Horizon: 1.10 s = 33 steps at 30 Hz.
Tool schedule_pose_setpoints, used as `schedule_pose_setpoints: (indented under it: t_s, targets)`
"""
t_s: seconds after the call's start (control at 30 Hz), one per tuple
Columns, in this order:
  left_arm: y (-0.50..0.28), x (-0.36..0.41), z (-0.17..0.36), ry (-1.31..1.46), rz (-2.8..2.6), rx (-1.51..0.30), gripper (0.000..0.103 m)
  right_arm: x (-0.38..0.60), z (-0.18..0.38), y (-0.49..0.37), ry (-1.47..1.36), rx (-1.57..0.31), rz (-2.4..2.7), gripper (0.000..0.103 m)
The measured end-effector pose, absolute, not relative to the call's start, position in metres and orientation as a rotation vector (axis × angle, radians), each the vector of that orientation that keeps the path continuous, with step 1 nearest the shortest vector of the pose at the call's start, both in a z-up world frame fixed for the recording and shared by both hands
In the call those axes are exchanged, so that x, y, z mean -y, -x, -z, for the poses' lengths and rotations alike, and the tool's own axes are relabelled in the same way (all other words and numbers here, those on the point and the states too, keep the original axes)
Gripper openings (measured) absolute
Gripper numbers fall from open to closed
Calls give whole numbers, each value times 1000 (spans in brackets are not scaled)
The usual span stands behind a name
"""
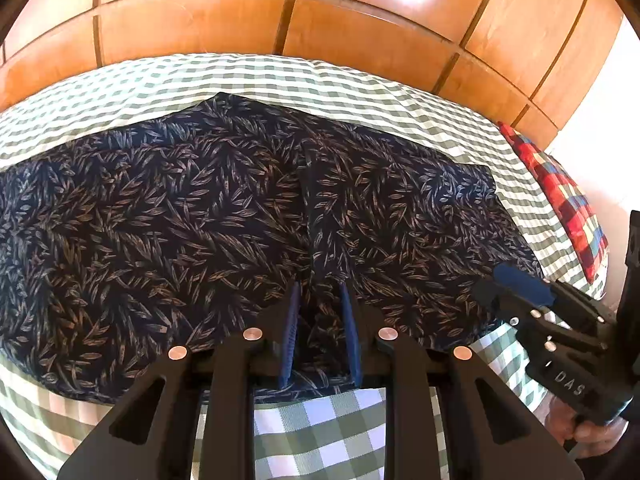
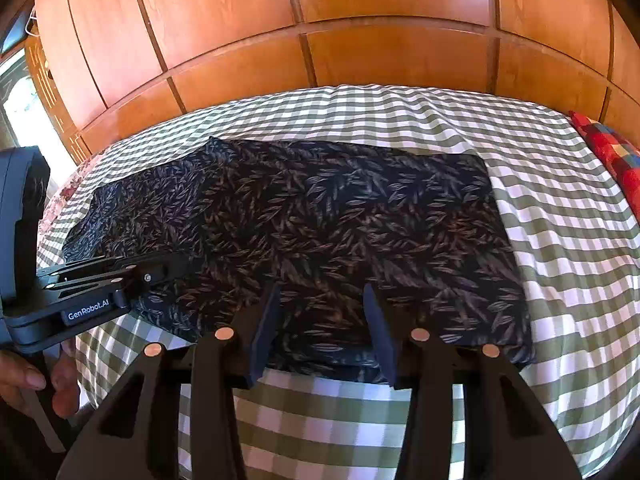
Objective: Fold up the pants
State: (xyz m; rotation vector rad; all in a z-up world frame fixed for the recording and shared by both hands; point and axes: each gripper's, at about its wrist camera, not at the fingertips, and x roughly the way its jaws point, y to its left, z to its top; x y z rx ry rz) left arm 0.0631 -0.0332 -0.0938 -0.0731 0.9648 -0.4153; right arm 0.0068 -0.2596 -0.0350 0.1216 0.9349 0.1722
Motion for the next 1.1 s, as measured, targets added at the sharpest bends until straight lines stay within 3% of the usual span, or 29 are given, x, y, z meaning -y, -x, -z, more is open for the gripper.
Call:
schedule_pose_setpoints:
  t_s: [0.57,1.1]
  targets:
    - [-65,31,98,105,397,-968,21,217,72,-29,54,-907,-156,42]
    - [-48,5,81,122,332,-923,21,226,74,-19,7,-854,-159,43]
